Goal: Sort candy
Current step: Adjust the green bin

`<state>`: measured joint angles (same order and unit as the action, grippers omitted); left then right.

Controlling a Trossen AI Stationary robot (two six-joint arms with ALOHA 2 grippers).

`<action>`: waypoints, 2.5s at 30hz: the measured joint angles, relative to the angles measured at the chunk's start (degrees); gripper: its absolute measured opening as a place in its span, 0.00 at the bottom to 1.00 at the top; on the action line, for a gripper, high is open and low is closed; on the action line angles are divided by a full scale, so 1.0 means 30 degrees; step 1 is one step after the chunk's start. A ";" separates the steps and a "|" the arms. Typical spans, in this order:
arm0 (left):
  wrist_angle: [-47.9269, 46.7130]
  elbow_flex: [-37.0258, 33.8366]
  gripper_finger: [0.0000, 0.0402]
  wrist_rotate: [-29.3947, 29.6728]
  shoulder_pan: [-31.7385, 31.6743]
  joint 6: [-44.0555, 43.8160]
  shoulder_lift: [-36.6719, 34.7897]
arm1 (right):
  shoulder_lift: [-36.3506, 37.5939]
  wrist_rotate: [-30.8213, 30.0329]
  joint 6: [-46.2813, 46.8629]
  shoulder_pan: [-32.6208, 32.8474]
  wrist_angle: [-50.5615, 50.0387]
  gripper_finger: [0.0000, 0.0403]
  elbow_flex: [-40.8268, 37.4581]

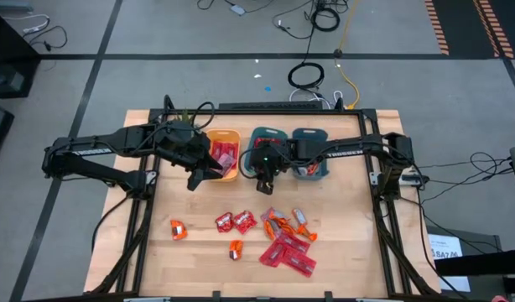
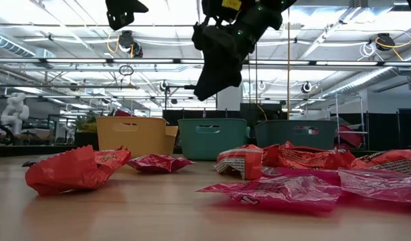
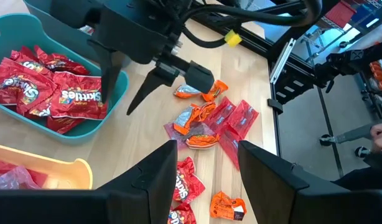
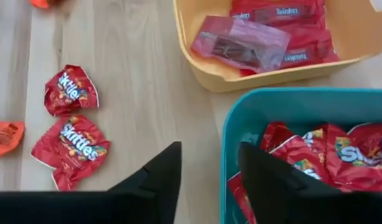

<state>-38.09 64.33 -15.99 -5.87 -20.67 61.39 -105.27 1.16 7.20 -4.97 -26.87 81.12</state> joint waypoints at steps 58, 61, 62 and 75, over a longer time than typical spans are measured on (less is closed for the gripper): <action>-0.0058 -0.0007 0.45 -0.0007 0.0006 -0.0007 0.0000 | -0.2441 -0.1986 -0.2519 0.0574 -0.3654 0.00 0.0029; -0.0058 -0.0007 0.45 -0.0003 0.0006 -0.0007 0.0000 | -0.2315 -0.1913 -0.2118 0.0560 -0.3777 0.00 0.0022; -0.0058 -0.0007 0.45 -0.0007 0.0006 -0.0007 0.0000 | -0.2297 -0.1884 -0.2063 0.0563 -0.3821 0.00 0.0015; -0.0036 -0.0007 0.45 0.0000 0.0006 0.0007 0.0000 | -0.1938 -0.1726 -0.2643 0.0574 -0.4097 0.02 -0.0007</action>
<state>-38.20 64.31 -15.99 -5.85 -20.64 61.39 -111.09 -4.02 -0.73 -3.25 -39.17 81.10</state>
